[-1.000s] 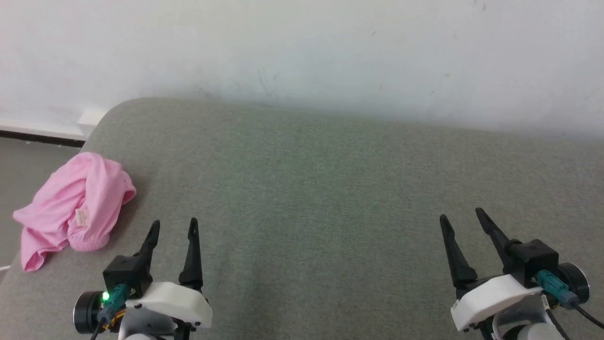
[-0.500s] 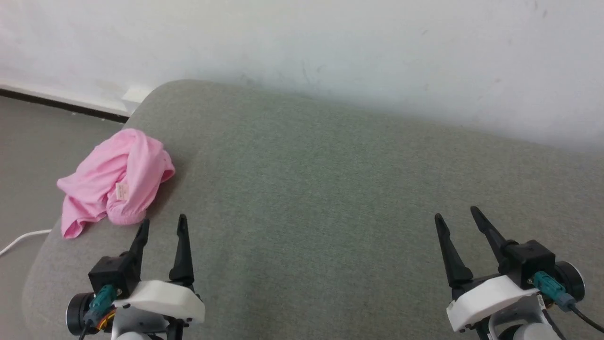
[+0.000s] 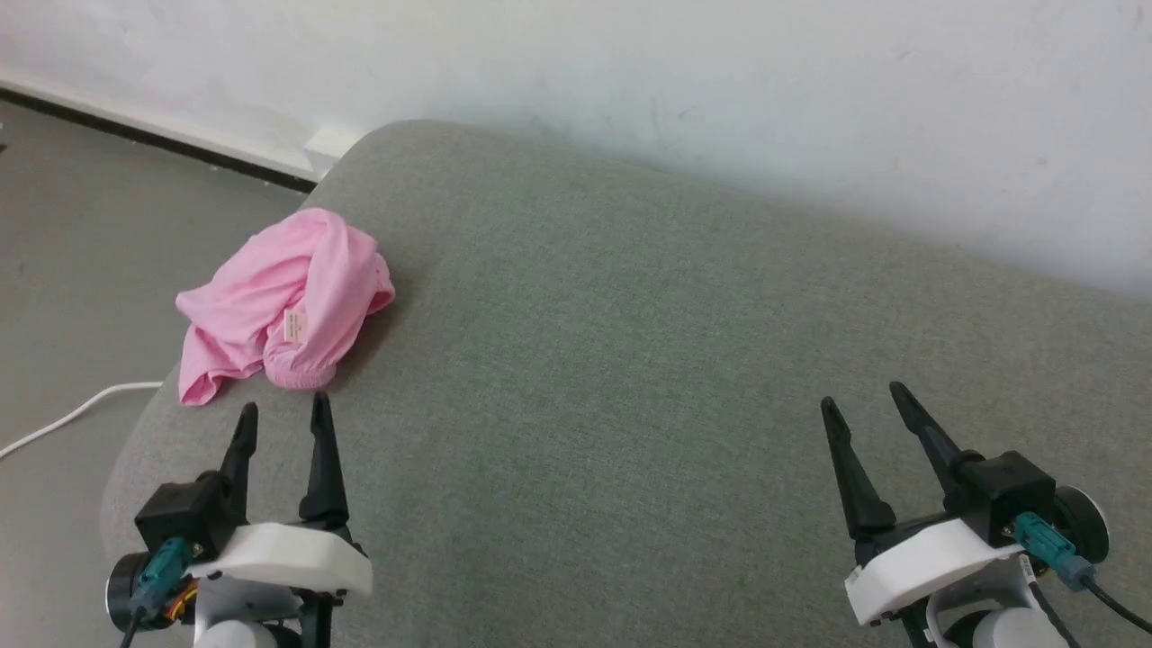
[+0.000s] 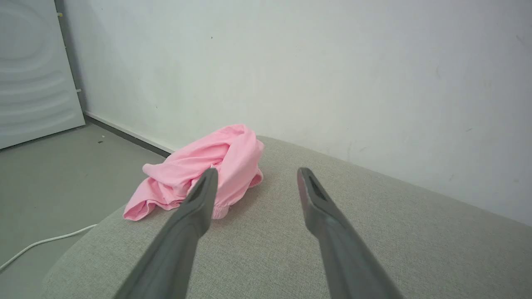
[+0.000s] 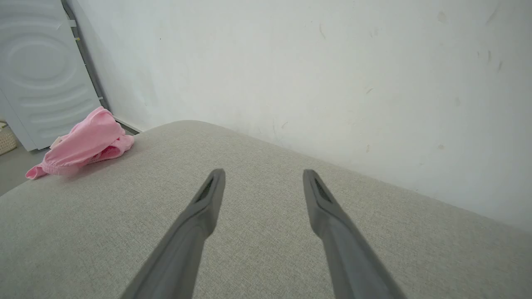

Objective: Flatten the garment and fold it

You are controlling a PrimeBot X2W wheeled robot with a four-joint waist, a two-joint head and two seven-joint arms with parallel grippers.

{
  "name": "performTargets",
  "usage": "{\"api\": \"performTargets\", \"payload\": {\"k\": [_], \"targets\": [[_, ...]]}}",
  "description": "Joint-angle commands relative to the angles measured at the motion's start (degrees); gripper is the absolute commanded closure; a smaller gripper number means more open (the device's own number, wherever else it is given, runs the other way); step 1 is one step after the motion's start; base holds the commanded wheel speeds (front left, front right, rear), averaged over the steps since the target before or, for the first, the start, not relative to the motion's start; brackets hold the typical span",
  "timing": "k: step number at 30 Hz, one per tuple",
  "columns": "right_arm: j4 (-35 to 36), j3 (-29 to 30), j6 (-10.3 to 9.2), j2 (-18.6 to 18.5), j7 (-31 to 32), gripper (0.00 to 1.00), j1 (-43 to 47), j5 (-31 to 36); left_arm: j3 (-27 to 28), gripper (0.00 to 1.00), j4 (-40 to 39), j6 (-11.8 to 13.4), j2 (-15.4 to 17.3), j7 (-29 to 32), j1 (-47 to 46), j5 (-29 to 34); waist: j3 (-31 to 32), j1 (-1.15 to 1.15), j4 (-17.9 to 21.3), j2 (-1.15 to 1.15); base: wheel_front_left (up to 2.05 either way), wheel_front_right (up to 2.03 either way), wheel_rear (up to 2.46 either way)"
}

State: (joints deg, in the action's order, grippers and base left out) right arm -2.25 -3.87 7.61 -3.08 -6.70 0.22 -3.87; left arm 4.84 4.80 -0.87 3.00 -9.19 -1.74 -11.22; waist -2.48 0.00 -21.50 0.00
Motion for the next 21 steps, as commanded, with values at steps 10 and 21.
{"api": "performTargets", "payload": {"k": [10,21], "targets": [[1.5,-0.66,-0.09,0.14,0.16,0.0,-2.93,0.74,4.56,0.0,-1.11,-1.28,0.17,-1.65,-9.44,-0.27,-5.22,0.0,-0.67,0.0,0.0,0.0,0.0],[2.71,-2.45,-0.1,0.16,1.56,0.0,-7.79,1.57,8.53,0.0,12.22,-3.53,9.21,2.24,-28.53,-2.57,-14.33,0.0,3.55,0.0,0.0,0.0,0.0]]}}
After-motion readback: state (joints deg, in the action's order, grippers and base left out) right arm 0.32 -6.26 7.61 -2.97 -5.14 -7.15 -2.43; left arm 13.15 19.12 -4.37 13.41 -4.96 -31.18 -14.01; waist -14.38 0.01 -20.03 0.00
